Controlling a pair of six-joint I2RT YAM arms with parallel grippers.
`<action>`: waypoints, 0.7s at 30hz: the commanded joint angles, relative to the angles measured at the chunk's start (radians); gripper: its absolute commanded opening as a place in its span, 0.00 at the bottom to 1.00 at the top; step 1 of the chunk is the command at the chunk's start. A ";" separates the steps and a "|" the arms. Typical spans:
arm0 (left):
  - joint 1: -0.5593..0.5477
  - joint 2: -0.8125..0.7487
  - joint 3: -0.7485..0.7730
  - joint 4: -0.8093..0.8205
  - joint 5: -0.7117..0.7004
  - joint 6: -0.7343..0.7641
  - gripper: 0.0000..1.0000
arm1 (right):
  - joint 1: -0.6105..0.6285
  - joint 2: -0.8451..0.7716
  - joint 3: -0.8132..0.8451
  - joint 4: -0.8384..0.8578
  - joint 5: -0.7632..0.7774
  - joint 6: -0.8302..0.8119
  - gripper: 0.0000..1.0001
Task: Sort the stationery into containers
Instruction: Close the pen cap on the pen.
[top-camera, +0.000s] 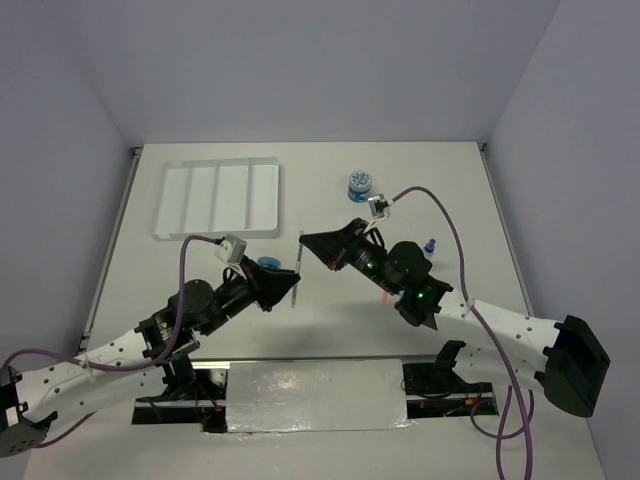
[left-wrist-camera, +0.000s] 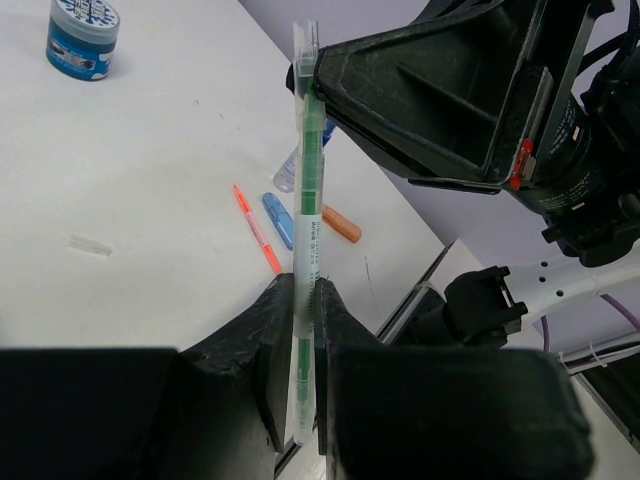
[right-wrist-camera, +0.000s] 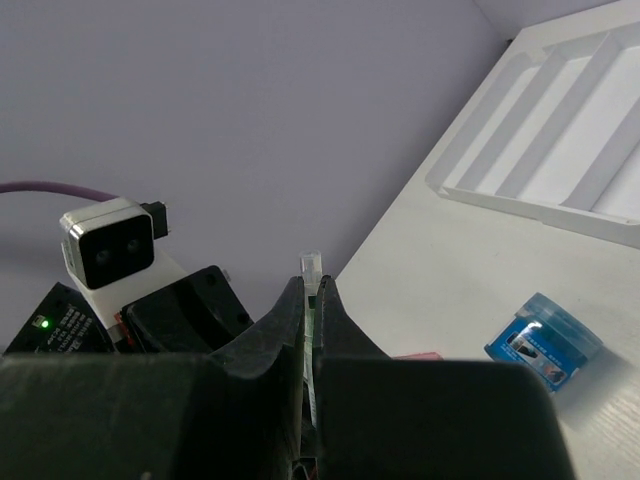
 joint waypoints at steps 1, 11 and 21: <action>-0.004 0.001 -0.008 0.170 -0.022 0.026 0.00 | 0.007 0.004 -0.002 0.022 0.002 0.017 0.00; -0.004 0.004 -0.019 0.253 -0.077 0.057 0.00 | 0.018 0.010 -0.053 0.060 0.000 0.037 0.00; -0.006 0.041 0.046 0.299 -0.092 0.107 0.00 | 0.074 0.002 -0.082 0.131 0.032 -0.052 0.00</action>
